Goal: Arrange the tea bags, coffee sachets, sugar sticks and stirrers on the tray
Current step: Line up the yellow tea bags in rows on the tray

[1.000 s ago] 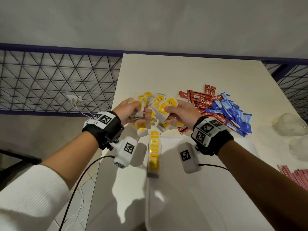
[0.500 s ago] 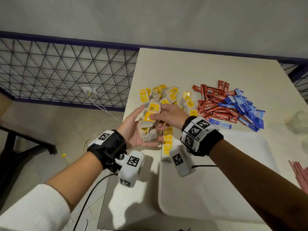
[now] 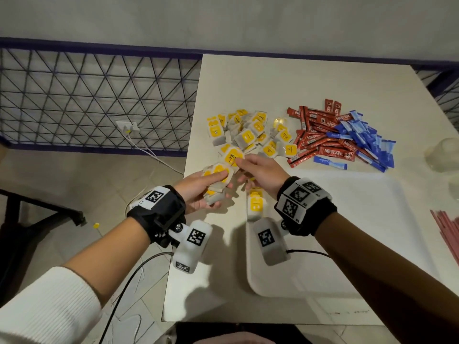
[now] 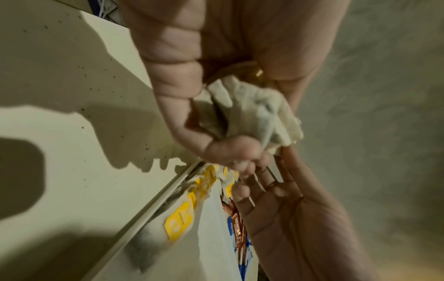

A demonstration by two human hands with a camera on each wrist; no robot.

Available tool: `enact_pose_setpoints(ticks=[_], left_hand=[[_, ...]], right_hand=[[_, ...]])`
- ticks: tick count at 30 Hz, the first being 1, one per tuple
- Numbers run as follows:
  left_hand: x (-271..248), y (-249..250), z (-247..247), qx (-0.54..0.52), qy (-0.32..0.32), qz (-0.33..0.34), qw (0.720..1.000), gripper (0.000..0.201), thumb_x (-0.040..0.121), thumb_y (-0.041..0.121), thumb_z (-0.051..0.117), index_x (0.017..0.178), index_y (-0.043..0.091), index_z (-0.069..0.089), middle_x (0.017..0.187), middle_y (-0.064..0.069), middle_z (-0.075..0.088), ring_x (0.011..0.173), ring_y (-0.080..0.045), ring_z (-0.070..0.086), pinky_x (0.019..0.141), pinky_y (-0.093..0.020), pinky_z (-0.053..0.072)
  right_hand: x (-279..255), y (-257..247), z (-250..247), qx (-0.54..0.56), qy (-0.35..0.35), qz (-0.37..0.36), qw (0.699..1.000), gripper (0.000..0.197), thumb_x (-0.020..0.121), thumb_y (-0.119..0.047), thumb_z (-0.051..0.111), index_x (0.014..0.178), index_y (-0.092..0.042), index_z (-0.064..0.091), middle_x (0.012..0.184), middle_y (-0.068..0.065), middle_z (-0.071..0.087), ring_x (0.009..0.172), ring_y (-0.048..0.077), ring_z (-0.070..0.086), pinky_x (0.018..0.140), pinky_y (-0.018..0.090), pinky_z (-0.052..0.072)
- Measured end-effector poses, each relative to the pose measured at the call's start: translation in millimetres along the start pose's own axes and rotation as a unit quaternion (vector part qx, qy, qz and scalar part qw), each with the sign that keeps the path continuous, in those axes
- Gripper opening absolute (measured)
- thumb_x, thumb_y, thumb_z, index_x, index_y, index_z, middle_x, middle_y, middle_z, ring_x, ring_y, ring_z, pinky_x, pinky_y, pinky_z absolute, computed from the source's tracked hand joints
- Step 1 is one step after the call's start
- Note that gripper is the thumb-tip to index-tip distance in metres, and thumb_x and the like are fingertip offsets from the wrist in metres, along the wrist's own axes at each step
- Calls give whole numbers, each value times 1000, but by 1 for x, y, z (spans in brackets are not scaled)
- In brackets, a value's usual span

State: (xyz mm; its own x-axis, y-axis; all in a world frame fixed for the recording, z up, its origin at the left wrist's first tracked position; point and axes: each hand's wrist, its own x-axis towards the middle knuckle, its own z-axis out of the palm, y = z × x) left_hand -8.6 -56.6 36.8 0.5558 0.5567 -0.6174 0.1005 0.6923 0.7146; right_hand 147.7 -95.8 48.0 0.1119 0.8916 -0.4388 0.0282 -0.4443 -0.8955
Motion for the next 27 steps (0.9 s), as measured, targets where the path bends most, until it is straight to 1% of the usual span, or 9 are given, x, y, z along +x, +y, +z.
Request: enact_pose_setpoints(ticks=[3, 7, 10, 13, 16, 19, 22, 24, 27], left_hand=[[3, -4, -2, 23, -10, -8, 1000, 4, 89, 17, 55, 88, 13, 56, 66, -2, 67, 50, -13, 62, 37, -20, 46], [5, -9, -5, 47, -10, -34, 998, 3, 90, 14, 55, 89, 11, 56, 65, -3, 68, 48, -13, 60, 37, -20, 44], [5, -11, -8, 66, -14, -43, 997, 11, 92, 14, 50, 94, 13, 61, 65, -1, 67, 48, -12, 60, 35, -18, 42], [5, -13, -9, 72, -18, -40, 996, 17, 94, 11, 45, 99, 16, 61, 67, 2, 68, 49, -11, 59, 36, -16, 40], [5, -18, -6, 87, -10, -37, 995, 11, 93, 10, 49, 92, 13, 59, 65, 2, 67, 47, -11, 59, 37, -16, 40], [3, -22, 1, 89, -13, -37, 995, 8, 90, 8, 52, 84, 12, 56, 58, -1, 64, 43, -13, 55, 37, -16, 37], [2, -26, 7, 96, -24, -40, 994, 15, 91, 7, 52, 77, 9, 56, 54, -2, 61, 41, -12, 53, 36, -15, 35], [4, -29, 10, 111, -21, -43, 993, 14, 90, 6, 54, 77, 7, 58, 54, -3, 62, 41, -12, 53, 35, -15, 36], [7, -32, 14, 133, -7, -53, 990, 12, 89, 5, 56, 77, 6, 58, 52, -3, 61, 40, -13, 53, 34, -14, 35]], right_hand=[[-4, 6, -7, 26, 41, -5, 999, 18, 92, -19, 54, 75, -14, 56, 67, 2, 53, 60, 11, 51, 45, 15, 42], [-13, 16, -18, 35, 72, -3, 997, 11, 90, -18, 57, 80, -15, 58, 69, 2, 55, 60, 11, 51, 46, 16, 42], [-23, 21, -26, 35, 78, 3, 996, 11, 90, -17, 57, 80, -13, 58, 70, 3, 55, 61, 11, 50, 46, 15, 41], [-35, 26, -35, 7, 59, 23, 998, 11, 91, -19, 57, 84, -10, 59, 72, 5, 56, 62, 11, 51, 51, 17, 42], [-48, 33, -40, -41, 14, 72, 996, 16, 91, -17, 56, 76, -11, 57, 71, 5, 55, 63, 14, 50, 56, 21, 39], [-61, 44, -40, -42, -32, 107, 993, 18, 90, -10, 56, 72, -10, 56, 71, 6, 55, 59, 15, 49, 54, 22, 38], [-67, 57, -37, -108, -69, 135, 983, 11, 91, -13, 54, 83, -6, 59, 70, 2, 55, 60, 13, 49, 55, 20, 39], [-65, 64, -35, -171, -86, 132, 973, 11, 93, -15, 52, 84, -9, 57, 68, -1, 54, 59, 9, 48, 52, 17, 40], [-57, 76, -32, -240, -56, 101, 964, 20, 93, -19, 54, 72, -16, 53, 65, -5, 53, 56, 6, 48, 46, 11, 38]])
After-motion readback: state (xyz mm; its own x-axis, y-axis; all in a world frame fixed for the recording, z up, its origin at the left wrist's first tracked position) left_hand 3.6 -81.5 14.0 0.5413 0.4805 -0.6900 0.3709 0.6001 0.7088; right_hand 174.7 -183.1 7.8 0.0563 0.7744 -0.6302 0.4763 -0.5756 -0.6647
